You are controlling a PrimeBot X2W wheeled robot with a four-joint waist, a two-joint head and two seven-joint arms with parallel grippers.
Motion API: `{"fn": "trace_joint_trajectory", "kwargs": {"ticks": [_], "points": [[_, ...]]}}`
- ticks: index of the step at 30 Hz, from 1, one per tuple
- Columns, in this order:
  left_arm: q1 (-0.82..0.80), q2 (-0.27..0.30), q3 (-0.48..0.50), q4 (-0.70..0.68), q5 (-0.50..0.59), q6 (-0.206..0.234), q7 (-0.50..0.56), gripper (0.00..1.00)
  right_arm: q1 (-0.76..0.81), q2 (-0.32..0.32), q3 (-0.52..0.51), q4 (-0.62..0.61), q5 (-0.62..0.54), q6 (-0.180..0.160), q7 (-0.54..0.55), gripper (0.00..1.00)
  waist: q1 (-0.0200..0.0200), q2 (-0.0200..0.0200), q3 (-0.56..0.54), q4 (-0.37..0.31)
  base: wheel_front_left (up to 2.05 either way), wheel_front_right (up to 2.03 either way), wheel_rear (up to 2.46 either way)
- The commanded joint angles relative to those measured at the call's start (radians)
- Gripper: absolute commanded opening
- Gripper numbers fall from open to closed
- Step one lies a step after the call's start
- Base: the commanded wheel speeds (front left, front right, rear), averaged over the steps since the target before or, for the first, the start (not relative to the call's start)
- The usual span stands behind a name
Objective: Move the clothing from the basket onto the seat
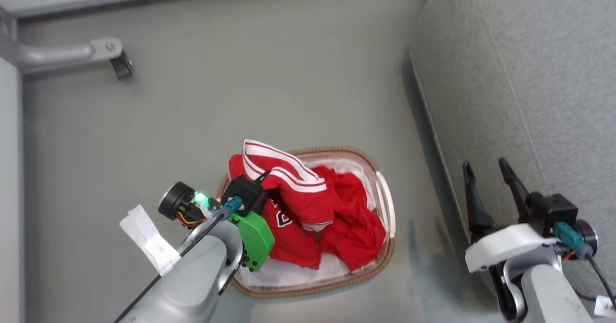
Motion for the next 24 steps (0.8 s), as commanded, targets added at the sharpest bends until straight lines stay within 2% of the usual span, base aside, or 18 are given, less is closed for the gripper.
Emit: {"fn": "trace_joint_trajectory", "kwargs": {"ticks": [1, 10, 18, 24], "points": [[0.008, 0.014, 0.004, -0.016, 0.015, -0.004, -0.001, 0.0, 0.03, -0.005, -0.003, 0.009, 0.002, -0.001, -0.002, 1.0, 0.0, 0.0, -0.15, 0.021, 0.0, 0.0, 0.0], [-0.119, 0.081, -0.038, -0.088, 0.057, -0.006, 0.01, 0.0, 0.101, -0.005, -0.022, 0.04, 0.014, -0.001, -0.002, 1.0, 0.0, 0.0, -0.283, 0.025, 0.0, 0.0, 0.0], [-0.298, 0.15, -0.067, -0.193, 0.07, -0.007, 0.062, 0.0, 0.121, -0.005, -0.005, 0.039, 0.016, -0.001, -0.002, 1.0, 0.0, 0.0, -0.322, 0.012, 0.0, 0.0, 0.0], [-0.38, 0.181, -0.066, -0.249, 0.041, -0.007, 0.086, 0.0, 0.096, -0.005, 0.012, 0.028, 0.004, -0.001, -0.002, 1.0, 0.0, 0.0, -0.326, 0.002, 0.0, 0.0, 0.0]]}}
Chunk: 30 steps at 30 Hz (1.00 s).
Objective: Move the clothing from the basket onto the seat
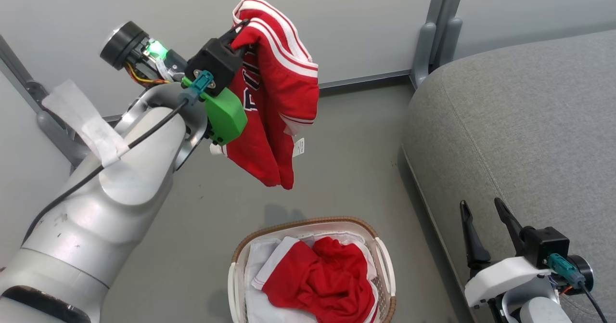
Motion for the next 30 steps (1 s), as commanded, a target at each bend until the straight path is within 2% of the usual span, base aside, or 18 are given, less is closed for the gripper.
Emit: {"fn": "trace_joint_trajectory", "kwargs": {"ticks": [1, 10, 17, 30], "points": [[-0.024, 0.008, 0.004, -0.007, -0.008, -0.002, 0.004, 0.0, -0.011, -0.004, 0.005, -0.006, -0.008, -0.001, -0.002, 1.0, 0.0001, 0.0, -0.001, -0.003, 0.0, 0.0, 0.0], [-0.065, -0.005, 0.015, -0.046, -0.04, 0.007, 0.024, 0.0, -0.038, -0.004, 0.066, -0.015, 0.006, -0.001, -0.002, 1.0, 0.0001, 0.0, -0.01, -0.004, 0.0, 0.0, 0.0], [-0.083, -0.016, 0.005, -0.099, -0.043, 0.009, 0.042, 0.0, -0.098, -0.005, 0.24, -0.042, 0.048, -0.001, -0.002, 1.0, 0.0001, 0.0, -0.014, 0.009, 0.0, 0.0, 0.0], [-0.119, -0.034, -0.007, -0.177, -0.055, 0.017, 0.084, 0.0, -0.317, -0.004, 0.426, -0.017, 0.045, -0.001, -0.002, 1.0, 0.0001, 0.0, -0.011, 0.037, 0.0, 0.0, 0.0]]}}
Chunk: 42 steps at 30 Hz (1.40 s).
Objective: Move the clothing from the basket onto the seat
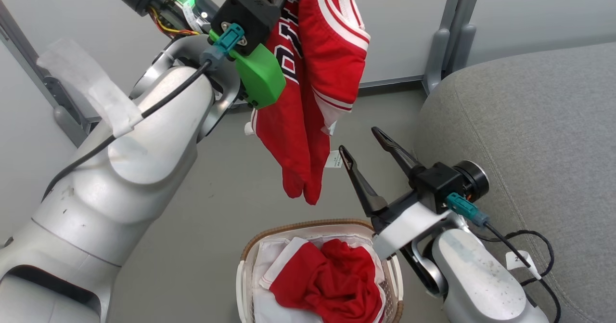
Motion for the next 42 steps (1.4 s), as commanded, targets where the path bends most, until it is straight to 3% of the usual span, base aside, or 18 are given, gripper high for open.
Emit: {"fn": "trace_joint_trajectory", "kwargs": {"ticks": [1, 15, 16, 17, 19, 28, 31, 33, 34, 35, 42], "points": [[-0.014, -0.005, -0.005, -0.008, -0.004, 0.003, 0.005, 0.0, -0.02, -0.004, 0.019, 0.008, -0.008, -0.001, -0.002, 1.0, 0.0001, 0.0, 0.0, 0.003, 0.0, 0.0, 0.0], [0.013, -0.031, -0.053, -0.075, -0.045, -0.005, 0.014, 0.0, -0.135, -0.003, 0.02, 0.063, -0.011, -0.001, -0.002, 1.0, 0.0001, 0.0, 0.006, 0.036, 0.0, 0.0, 0.0], [0.018, -0.031, -0.055, -0.078, -0.049, -0.006, 0.011, 0.0, -0.144, -0.003, 0.022, 0.069, -0.006, -0.001, -0.002, 0.95, 0.0001, 0.0, 0.007, 0.037, 0.0, 0.0, 0.0], [0.022, -0.03, -0.056, -0.078, -0.053, -0.006, 0.008, 0.0, -0.151, -0.003, 0.023, 0.076, -0.003, -0.001, -0.002, 0.42, 0.0001, 0.0, 0.007, 0.038, 0.0, 0.0, 0.0], [0.031, -0.026, -0.058, -0.077, -0.058, -0.006, 0.006, 0.0, -0.161, -0.003, 0.025, 0.092, 0.003, -0.001, -0.002, 0.0, 0.0001, 0.0, 0.008, 0.039, 0.0, 0.0, 0.0], [0.093, -0.01, -0.033, -0.049, -0.113, 0.012, -0.023, 0.01, -0.165, -0.003, -0.02, 0.11, 0.003, -0.001, -0.002, 0.0, 0.0001, 0.0, 0.012, 0.033, 0.0, 0.0, 0.0], [0.125, -0.006, -0.02, -0.037, -0.132, 0.016, -0.049, 0.31, -0.165, -0.003, -0.038, 0.109, -0.001, -0.001, -0.002, 0.0, 0.0001, 0.0, 0.011, 0.029, 0.0, 0.0, 0.0], [0.152, -0.009, -0.01, -0.031, -0.155, 0.018, -0.068, 0.68, -0.168, -0.003, -0.053, 0.111, -0.007, -0.001, -0.002, 0.0, 0.0001, 0.0, 0.011, 0.027, 0.0, 0.0, 0.0], [0.166, -0.012, -0.005, -0.029, -0.169, 0.019, -0.079, 0.95, -0.171, -0.003, -0.06, 0.112, -0.009, -0.001, -0.002, 0.0, 0.0001, 0.0, 0.011, 0.027, 0.0, 0.0, 0.0], [0.18, -0.014, -0.001, -0.027, -0.18, 0.02, -0.086, 1.0, -0.173, -0.003, -0.066, 0.113, -0.01, -0.001, -0.002, 0.0, 0.0001, 0.0, 0.01, 0.027, 0.0, 0.0, 0.0], [0.295, -0.024, 0.006, -0.007, -0.203, 0.041, -0.144, 1.0, -0.198, -0.003, -0.111, 0.12, -0.049, -0.001, -0.002, 0.0, 0.0001, 0.0, 0.007, 0.029, 0.0, 0.0, 0.0]]}}
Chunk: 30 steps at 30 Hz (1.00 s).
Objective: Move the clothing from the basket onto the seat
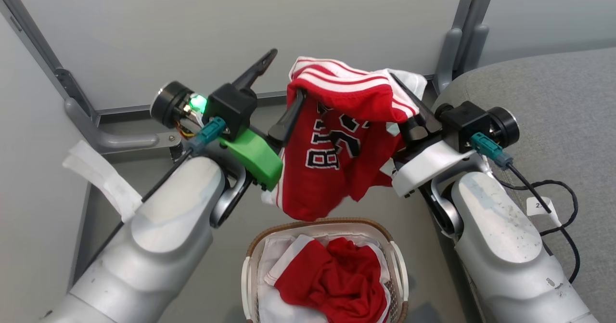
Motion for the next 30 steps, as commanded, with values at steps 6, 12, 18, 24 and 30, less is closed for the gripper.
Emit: {"fn": "trace_joint_trajectory", "kwargs": {"ticks": [6, 12, 18, 24, 30], "points": [[0.125, -0.005, 0.013, -0.008, 0.002, 0.008, -0.029, 1.0, -0.025, -0.004, -0.067, 0.002, -0.048, -0.001, -0.002, 0.0, 0.0, 0.0, -0.001, -0.012, 0.0, 0.0, 0.0], [0.24, -0.009, 0.053, -0.058, 0.028, -0.002, -0.027, 1.0, -0.01, -0.004, -0.128, 0.006, -0.078, -0.001, -0.002, 0.0, 0.0, 0.0, -0.001, -0.029, 0.0, 0.0, 0.0], [0.334, -0.01, 0.073, -0.062, 0.046, -0.019, -0.028, 1.0, -0.003, -0.004, -0.168, 0.006, -0.098, -0.001, -0.002, 0.0, 0.0, 0.0, 0.0, -0.047, 0.0, 0.0, 0.0], [0.396, -0.025, 0.09, -0.06, 0.068, -0.031, -0.028, 1.0, 0.005, -0.004, -0.207, 0.015, -0.132, -0.001, -0.002, 0.0, 0.0, 0.0, 0.005, -0.059, 0.0, 0.0, 0.0], [0.425, -0.039, 0.109, -0.053, 0.095, -0.04, -0.028, 1.0, 0.015, -0.004, -0.239, 0.019, -0.153, -0.001, -0.002, 0.0, 0.0, 0.0, 0.011, -0.067, 0.0, 0.0, 0.0]]}}
